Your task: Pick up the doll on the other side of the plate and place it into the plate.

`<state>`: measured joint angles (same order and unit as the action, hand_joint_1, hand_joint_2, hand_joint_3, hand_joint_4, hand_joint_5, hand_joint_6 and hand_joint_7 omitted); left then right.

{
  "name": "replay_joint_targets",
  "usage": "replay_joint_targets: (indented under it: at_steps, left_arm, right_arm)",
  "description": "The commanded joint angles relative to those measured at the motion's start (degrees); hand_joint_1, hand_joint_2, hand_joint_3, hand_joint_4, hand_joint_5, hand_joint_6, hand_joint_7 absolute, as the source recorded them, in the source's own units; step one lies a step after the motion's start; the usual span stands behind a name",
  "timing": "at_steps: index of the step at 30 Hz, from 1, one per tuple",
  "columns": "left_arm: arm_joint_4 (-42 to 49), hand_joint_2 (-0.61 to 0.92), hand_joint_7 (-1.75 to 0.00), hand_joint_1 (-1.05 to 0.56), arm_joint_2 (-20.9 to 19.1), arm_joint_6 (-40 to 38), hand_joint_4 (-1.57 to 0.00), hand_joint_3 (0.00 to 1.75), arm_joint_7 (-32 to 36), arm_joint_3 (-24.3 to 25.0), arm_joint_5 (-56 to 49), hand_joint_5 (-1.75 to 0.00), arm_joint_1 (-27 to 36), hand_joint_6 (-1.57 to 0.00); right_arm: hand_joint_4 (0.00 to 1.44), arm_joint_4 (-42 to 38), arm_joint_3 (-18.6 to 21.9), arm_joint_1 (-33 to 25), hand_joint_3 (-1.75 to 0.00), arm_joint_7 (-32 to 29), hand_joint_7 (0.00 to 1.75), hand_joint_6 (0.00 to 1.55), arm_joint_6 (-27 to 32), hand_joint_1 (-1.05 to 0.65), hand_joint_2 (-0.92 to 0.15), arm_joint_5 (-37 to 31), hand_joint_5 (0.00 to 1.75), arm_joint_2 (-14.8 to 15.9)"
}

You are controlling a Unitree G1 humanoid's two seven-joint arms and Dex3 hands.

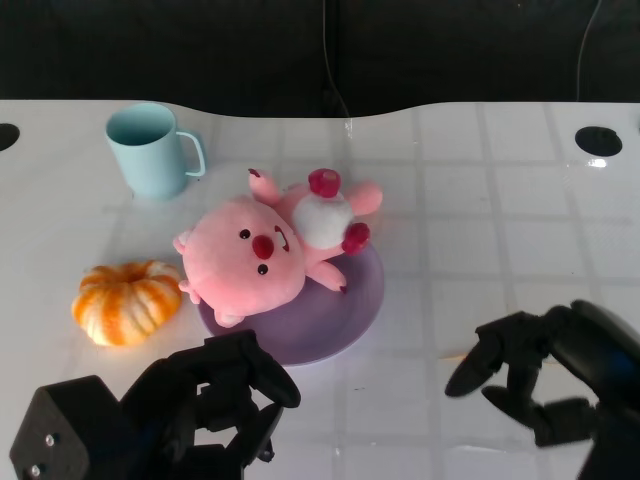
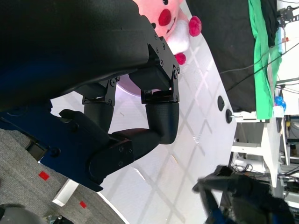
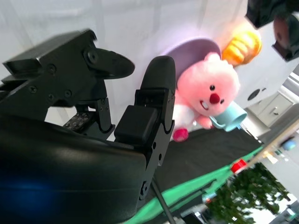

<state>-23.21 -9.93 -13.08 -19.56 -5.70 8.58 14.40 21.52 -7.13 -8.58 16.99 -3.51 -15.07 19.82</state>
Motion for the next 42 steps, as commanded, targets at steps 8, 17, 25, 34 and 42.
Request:
replay_joint_targets:
  at_steps: [8, 17, 25, 34, 42]
  left_arm:
    - [0.6, 0.61, -1.37, -0.31, -1.6, 1.4, -0.62, 1.00, -0.3, 1.4, 0.1, -1.75, -0.1, -0.69]
    - [0.6, 0.62, -1.36, -0.31, -1.6, 1.3, -0.61, 0.99, -0.3, 0.9, 0.2, -1.75, 0.1, -0.67]
    - [2.3, 0.63, -1.39, -0.31, -1.8, 3.2, -0.64, 0.97, -1.1, 1.3, 0.9, -1.75, -0.1, -0.67]
    - [3.3, 0.61, -1.37, -0.29, -1.9, 3.6, -0.62, 1.00, -1.2, 1.7, 1.2, -1.75, 0.0, -0.68]
    - [3.5, 0.61, -1.37, -0.30, -2.1, 3.9, -0.63, 1.00, -1.3, 1.6, 1.0, -1.75, 0.1, -0.67]
  right_arm:
    - [0.88, -4.9, 1.7, -1.1, -1.45, -1.5, 1.43, 0.85, 1.9, 0.17, -0.34, 5.7, 1.74, -3.9]
    - [0.83, -8.4, 1.2, 0.8, -1.46, 2.5, 1.45, 0.82, 0.4, 0.17, -0.33, 6.0, 1.74, -1.1]
    - [0.87, -10.1, 0.4, 1.5, -1.49, 3.5, 1.44, 0.85, -1.4, 0.15, -0.29, 5.2, 1.72, -0.5]
    - [0.86, -9.9, -0.2, 1.6, -1.48, 3.4, 1.42, 0.84, -1.4, 0.15, -0.30, 4.5, 1.71, -0.2]
    - [0.83, -9.4, -0.3, 1.5, -1.44, 3.7, 1.41, 0.83, -0.6, 0.17, -0.33, 4.1, 1.72, 0.1]
